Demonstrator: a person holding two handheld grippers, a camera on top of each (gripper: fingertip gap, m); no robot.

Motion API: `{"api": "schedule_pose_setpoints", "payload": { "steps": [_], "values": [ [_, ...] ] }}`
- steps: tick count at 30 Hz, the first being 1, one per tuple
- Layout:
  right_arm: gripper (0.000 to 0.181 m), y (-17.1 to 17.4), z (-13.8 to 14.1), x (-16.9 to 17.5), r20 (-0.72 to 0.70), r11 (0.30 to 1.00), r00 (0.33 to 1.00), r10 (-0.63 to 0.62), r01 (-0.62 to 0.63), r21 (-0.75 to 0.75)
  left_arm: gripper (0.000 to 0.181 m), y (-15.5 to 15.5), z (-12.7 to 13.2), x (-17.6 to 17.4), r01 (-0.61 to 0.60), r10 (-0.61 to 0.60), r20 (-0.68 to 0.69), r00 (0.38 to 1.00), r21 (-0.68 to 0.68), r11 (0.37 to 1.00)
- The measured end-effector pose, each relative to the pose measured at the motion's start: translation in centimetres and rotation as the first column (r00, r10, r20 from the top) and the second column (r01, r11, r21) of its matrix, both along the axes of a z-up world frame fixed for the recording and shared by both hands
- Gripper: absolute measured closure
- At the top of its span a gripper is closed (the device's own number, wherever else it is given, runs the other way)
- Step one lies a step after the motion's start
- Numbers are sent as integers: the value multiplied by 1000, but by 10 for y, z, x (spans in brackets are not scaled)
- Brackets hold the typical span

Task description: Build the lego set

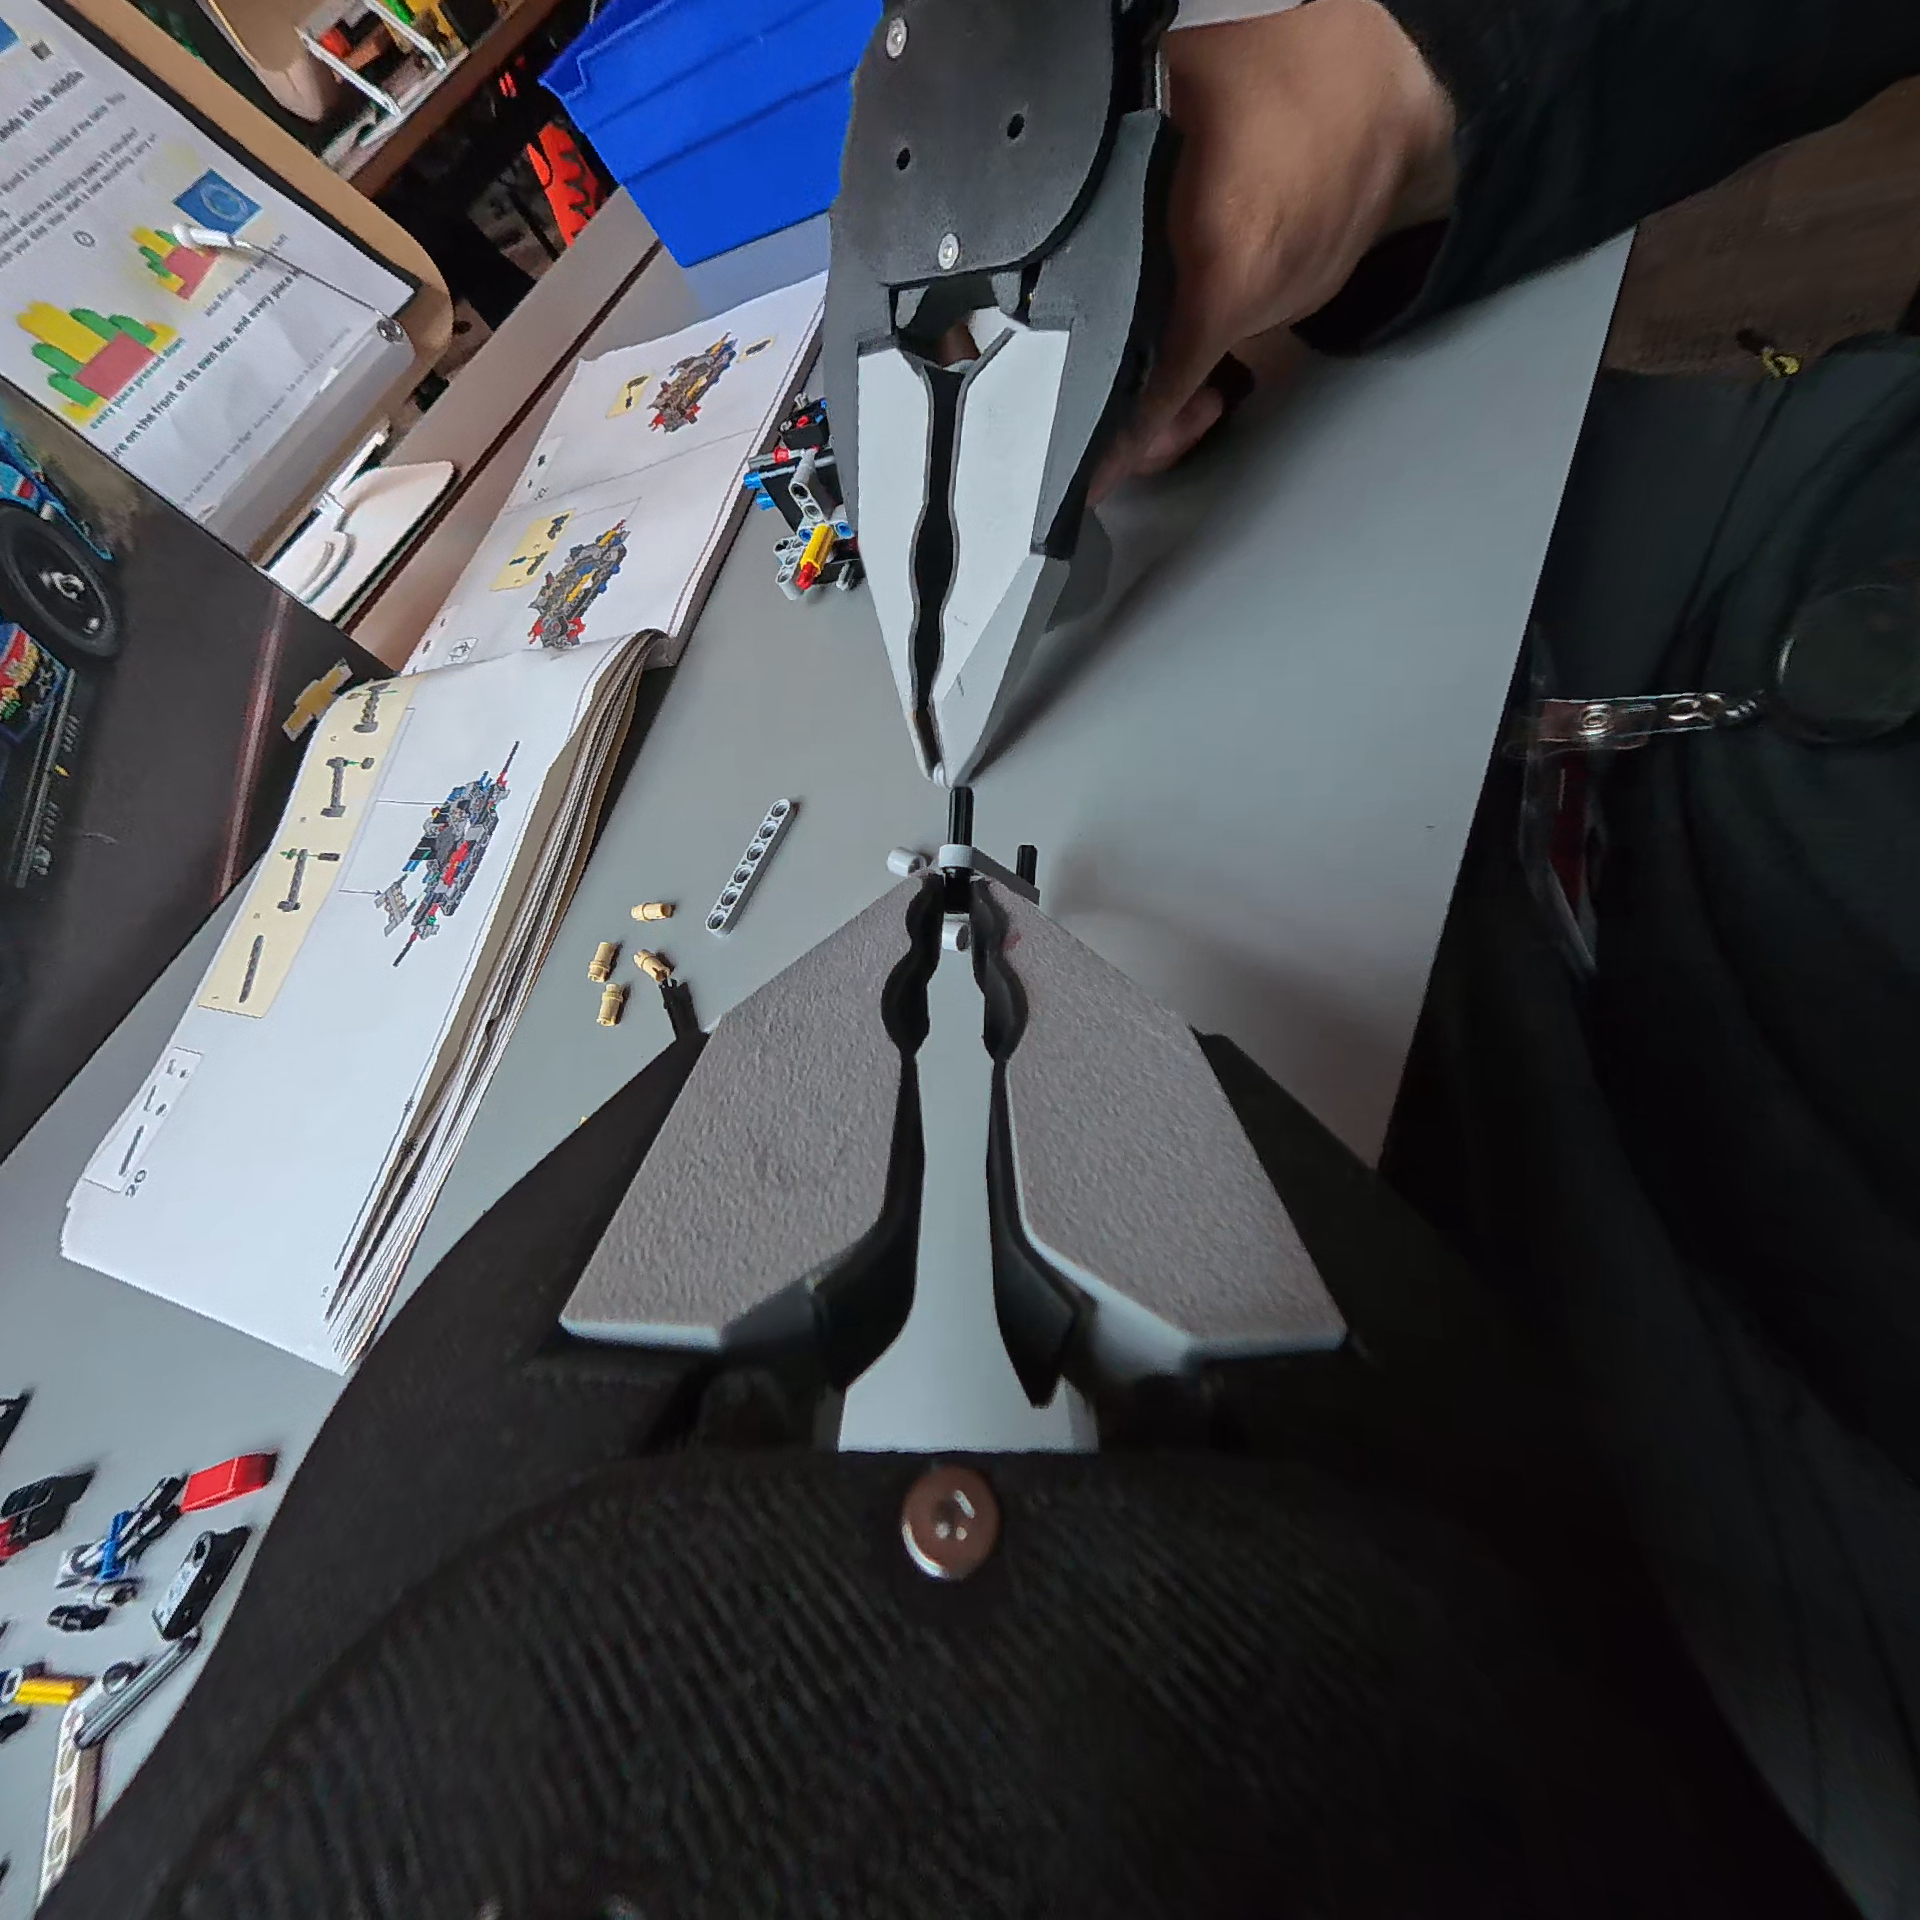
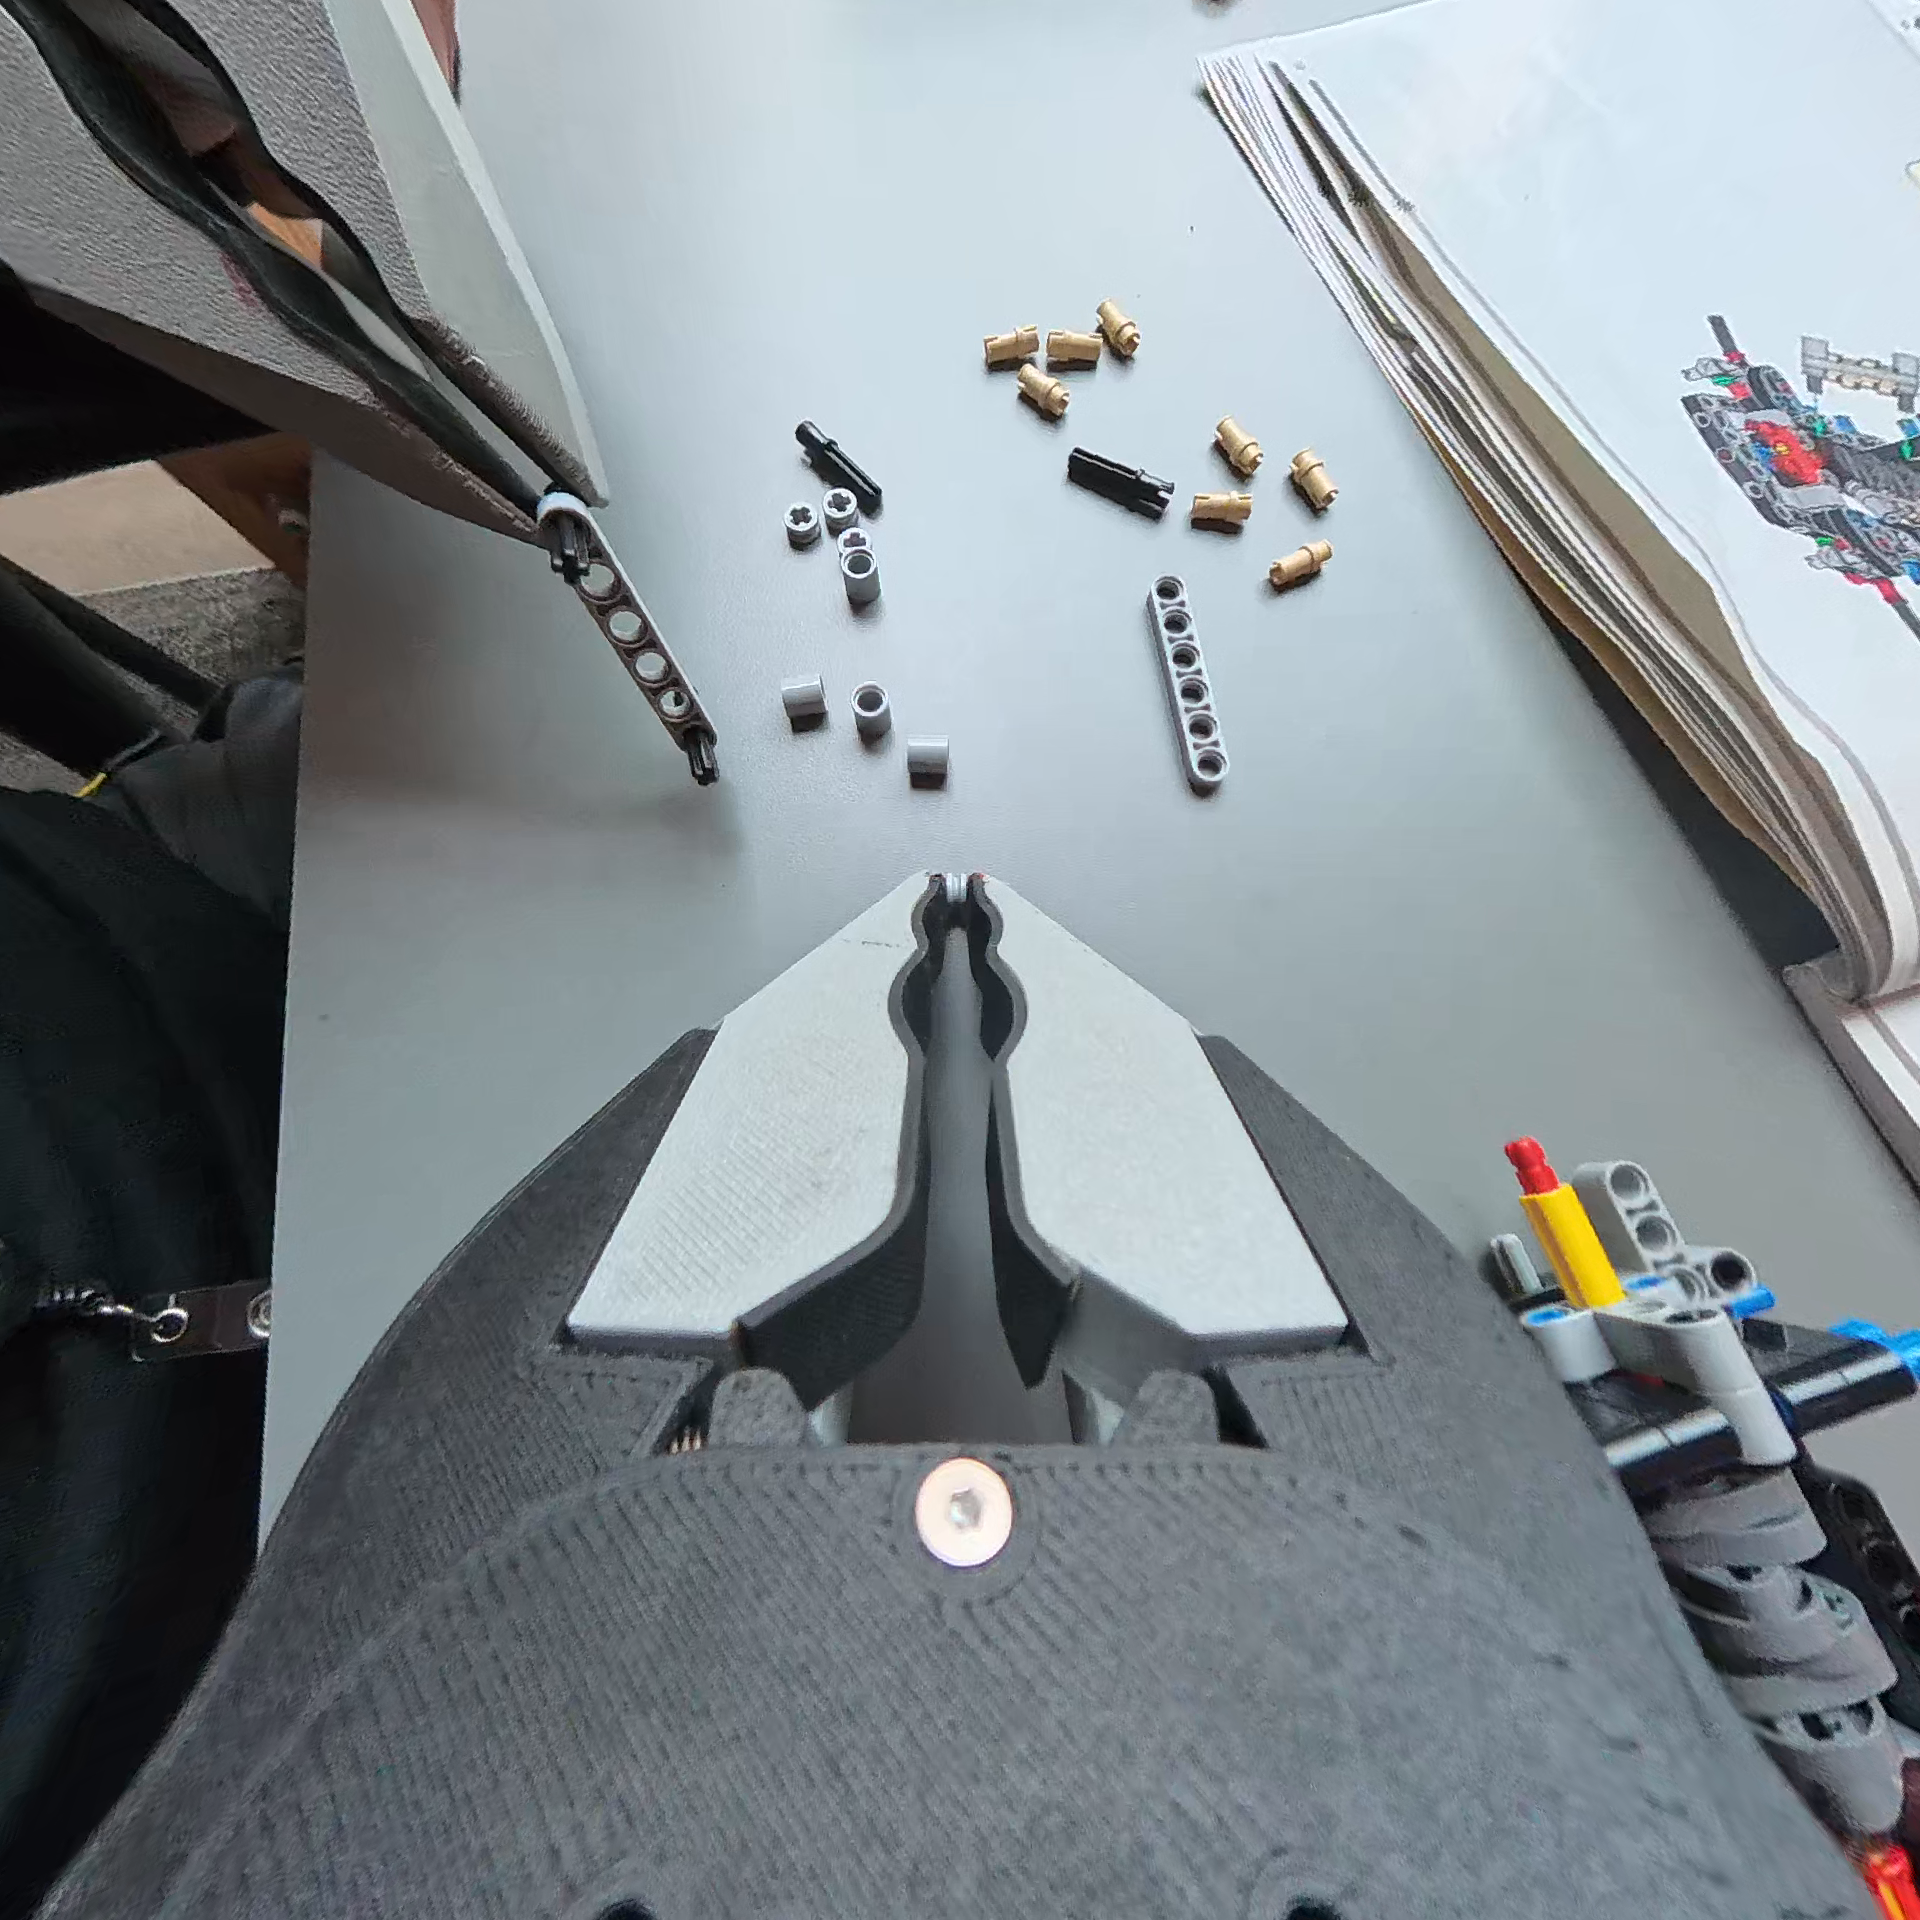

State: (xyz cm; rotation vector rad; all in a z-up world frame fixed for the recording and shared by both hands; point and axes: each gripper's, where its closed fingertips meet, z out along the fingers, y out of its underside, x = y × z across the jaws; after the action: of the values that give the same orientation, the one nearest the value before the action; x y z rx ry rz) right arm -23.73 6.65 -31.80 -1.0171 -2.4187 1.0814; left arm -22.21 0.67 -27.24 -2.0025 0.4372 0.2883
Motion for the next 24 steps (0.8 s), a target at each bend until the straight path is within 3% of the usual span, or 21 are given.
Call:
{"api": "schedule_pose_setpoints", "payload": {
  "steps": [14, 24],
  "values": [
    [181, -34, 1, -33, -6, 997, 997, 79, -79, 0, 179, -1, -2, 3, 0, 0, 5, 1000, 1, 1000],
    [181, -21, 5, -30, -10, 998, 999, 48, -49, -35, 178, -2, -4, 0, -11, 11, 14, 1000, 7, 1000]
  ]
}}
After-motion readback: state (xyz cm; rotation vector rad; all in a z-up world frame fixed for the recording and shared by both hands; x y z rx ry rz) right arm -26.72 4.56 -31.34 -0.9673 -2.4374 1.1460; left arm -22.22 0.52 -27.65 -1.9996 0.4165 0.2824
